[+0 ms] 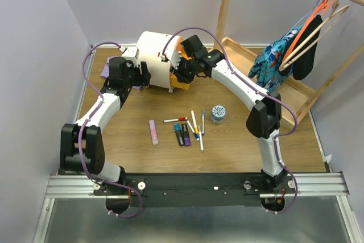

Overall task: Sort the stationery into containers
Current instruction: Open the drawer in the storage box, then pick up the stationery from the center of the board.

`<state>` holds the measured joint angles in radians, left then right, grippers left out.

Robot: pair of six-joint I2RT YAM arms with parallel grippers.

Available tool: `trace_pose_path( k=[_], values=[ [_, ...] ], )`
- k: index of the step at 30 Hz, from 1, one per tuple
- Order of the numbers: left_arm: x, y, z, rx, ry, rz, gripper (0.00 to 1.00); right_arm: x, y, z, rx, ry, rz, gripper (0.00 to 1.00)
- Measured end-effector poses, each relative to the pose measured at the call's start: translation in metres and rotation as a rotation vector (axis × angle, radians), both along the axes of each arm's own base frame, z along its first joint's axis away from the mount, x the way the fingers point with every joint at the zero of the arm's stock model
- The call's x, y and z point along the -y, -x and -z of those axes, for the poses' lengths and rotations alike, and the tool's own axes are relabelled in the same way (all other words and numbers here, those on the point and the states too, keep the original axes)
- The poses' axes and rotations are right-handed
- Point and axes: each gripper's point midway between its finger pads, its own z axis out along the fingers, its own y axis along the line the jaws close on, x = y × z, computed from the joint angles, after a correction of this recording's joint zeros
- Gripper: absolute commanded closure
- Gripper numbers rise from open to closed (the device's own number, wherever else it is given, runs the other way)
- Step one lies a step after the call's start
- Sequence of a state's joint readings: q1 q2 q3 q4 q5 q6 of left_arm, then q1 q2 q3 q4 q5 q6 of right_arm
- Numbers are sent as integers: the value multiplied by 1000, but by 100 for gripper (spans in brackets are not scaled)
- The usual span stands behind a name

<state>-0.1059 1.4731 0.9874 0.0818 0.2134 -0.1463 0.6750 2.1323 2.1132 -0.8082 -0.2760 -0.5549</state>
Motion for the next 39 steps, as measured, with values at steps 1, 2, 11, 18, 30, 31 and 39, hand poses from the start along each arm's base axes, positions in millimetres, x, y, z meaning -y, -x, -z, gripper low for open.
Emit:
trace_pose_path(
  k=[1,2,11,18,30,31,39],
  values=[
    [0,0,0,0,0,0,24,2,0,1,-5,6,9,56],
    [0,0,0,1,0,0,24,3,0,2,-7,11,16,55],
    [0,4,-9,-8,-3,4,24,18,2,3,-7,48,72,41],
    [10,48,-69,87,50,67,23,61,46,-31,1,18,167,34],
    [49,123,-35,25,149,209,21,138,138,-6,-88,-196,511,27],
    [49,130,-29,17,157,215,20,143,142,2,-93,-195,526,26],
    [43,139,-29,37,95,262,19,177,158,52,-79,-179,669,23]
  ],
)
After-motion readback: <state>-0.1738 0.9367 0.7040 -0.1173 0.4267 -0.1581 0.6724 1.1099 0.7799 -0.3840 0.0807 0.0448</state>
